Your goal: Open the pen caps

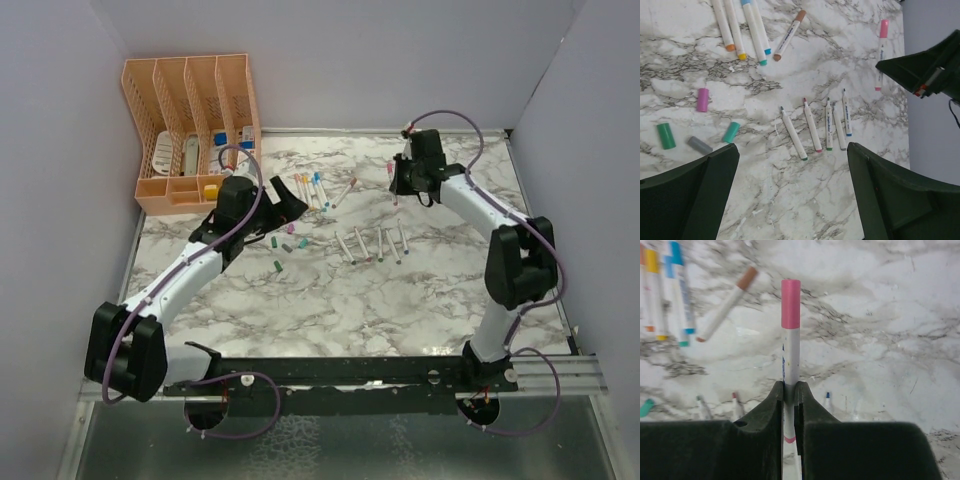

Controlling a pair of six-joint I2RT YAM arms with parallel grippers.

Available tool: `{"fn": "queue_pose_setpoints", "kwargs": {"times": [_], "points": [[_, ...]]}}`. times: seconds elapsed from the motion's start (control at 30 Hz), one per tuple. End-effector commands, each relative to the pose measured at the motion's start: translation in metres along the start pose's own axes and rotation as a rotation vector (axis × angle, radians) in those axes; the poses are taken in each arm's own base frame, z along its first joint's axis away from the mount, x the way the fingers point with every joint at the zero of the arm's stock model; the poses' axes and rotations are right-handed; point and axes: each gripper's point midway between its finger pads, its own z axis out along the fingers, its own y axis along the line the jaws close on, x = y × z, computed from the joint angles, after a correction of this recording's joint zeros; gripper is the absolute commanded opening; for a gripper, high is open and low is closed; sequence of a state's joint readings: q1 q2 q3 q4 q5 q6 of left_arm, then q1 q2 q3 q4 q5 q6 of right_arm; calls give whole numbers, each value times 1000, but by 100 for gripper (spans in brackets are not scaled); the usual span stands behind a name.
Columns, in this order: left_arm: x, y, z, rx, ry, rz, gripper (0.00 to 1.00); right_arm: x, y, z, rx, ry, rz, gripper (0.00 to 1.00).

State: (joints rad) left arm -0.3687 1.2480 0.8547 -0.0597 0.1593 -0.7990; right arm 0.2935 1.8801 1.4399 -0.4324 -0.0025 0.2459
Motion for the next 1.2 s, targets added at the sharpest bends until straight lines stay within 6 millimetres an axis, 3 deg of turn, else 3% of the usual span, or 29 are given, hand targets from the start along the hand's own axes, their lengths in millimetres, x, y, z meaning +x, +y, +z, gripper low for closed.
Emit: {"fn": "queue_pose_setpoints", "kwargs": {"times": [0.0, 0.33, 0.63, 0.93, 1.17], "points": [[-20, -41, 12, 161, -26, -21, 92, -40, 47, -51, -190, -189, -80, 1], [-39, -80, 24, 292, -48, -38, 91, 1, 114, -93, -385, -161, -177, 1], [-20, -101, 51, 317, 8, -28, 89, 25, 162, -113, -508, -153, -214, 1], [1, -96, 68, 296, 51, -47, 81, 26, 187, -131, -581, -171, -227, 2], [-1, -95, 69, 291, 36, -53, 63, 27, 191, -135, -588, -174, -235, 1]]}}
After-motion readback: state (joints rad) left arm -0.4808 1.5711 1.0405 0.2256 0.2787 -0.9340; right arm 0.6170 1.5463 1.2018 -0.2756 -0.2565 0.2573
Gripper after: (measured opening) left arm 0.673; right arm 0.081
